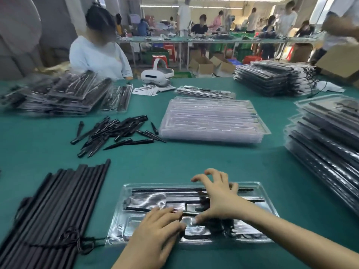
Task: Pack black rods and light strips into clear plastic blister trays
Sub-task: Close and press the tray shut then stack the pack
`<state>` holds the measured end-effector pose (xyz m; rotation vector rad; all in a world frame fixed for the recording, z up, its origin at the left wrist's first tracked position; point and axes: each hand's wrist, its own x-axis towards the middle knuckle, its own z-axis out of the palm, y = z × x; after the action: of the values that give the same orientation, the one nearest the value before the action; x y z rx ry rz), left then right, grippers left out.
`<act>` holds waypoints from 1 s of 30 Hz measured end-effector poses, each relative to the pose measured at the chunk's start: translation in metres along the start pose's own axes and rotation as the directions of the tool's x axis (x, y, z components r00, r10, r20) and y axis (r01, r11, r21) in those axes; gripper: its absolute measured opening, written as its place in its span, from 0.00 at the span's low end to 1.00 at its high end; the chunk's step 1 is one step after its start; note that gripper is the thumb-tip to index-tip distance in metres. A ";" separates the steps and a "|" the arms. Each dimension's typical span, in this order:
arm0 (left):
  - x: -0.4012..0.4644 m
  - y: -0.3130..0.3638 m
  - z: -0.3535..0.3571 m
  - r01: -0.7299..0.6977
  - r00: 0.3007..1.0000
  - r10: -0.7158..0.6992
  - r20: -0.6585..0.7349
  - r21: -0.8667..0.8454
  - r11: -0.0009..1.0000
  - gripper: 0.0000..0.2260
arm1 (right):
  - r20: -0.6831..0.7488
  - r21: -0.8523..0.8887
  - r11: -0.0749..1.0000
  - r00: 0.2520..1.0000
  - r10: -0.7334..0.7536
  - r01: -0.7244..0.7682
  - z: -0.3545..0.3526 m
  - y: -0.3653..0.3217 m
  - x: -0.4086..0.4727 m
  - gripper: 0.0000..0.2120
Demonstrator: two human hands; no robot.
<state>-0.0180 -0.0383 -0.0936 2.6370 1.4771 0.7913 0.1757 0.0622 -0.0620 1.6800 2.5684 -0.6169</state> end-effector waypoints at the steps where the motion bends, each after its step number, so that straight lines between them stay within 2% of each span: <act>1: -0.001 0.000 0.001 0.009 1.000 -0.009 -0.001 0.013 1.000 0.26 | 0.038 -0.006 1.000 0.999 0.005 -0.005 -0.001 0.001 0.003 0.47; 4: -0.003 0.002 0.002 0.031 0.999 -0.032 0.032 0.011 0.999 0.14 | 0.140 -0.020 0.999 0.989 0.035 -0.033 -0.002 0.002 0.008 0.49; 8: -0.003 0.001 0.002 0.039 0.998 -0.036 0.054 -0.049 0.998 0.04 | 0.193 -0.042 0.997 0.979 0.066 -0.059 -0.003 0.001 0.012 0.50; 10: 0.002 -0.004 -0.002 0.110 0.990 -0.100 0.095 -0.103 0.989 0.04 | 0.218 -0.068 0.996 0.973 0.072 -0.058 -0.004 -0.003 0.015 0.50; 13: 0.024 -0.015 -0.013 0.283 0.945 -0.219 0.243 -0.272 0.920 0.06 | 0.244 -0.102 0.993 0.967 0.080 -0.057 -0.002 -0.010 0.018 0.50; 15: 0.045 -0.019 -0.014 0.300 0.936 -0.219 0.277 -0.296 0.907 0.11 | 0.239 -0.116 0.991 0.967 0.090 -0.063 0.001 -0.011 0.019 0.50; 19: 0.081 -0.018 0.001 0.245 0.904 -0.197 0.381 -0.082 0.966 0.25 | 0.240 -0.166 0.983 0.964 0.116 -0.078 0.004 -0.009 0.022 0.48; 22: 0.089 -0.019 0.014 0.211 0.889 -0.174 0.424 -0.042 0.977 0.33 | 0.244 -0.182 0.979 0.960 0.138 -0.095 0.007 -0.009 0.023 0.49; 25: 0.095 -0.020 0.019 0.216 0.878 -0.176 0.446 -0.040 0.975 0.36 | 0.228 -0.174 0.977 0.961 0.158 -0.120 0.008 -0.008 0.024 0.50; 30: 0.105 -0.024 0.023 0.182 0.829 -0.192 0.526 0.071 0.981 0.38 | 0.236 -0.185 0.976 0.959 0.159 -0.116 0.007 -0.013 0.024 0.51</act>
<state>0.0170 0.0642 -0.0759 2.3794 1.5301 0.0123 0.1530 0.0765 -0.0700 1.5963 2.2398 -0.5456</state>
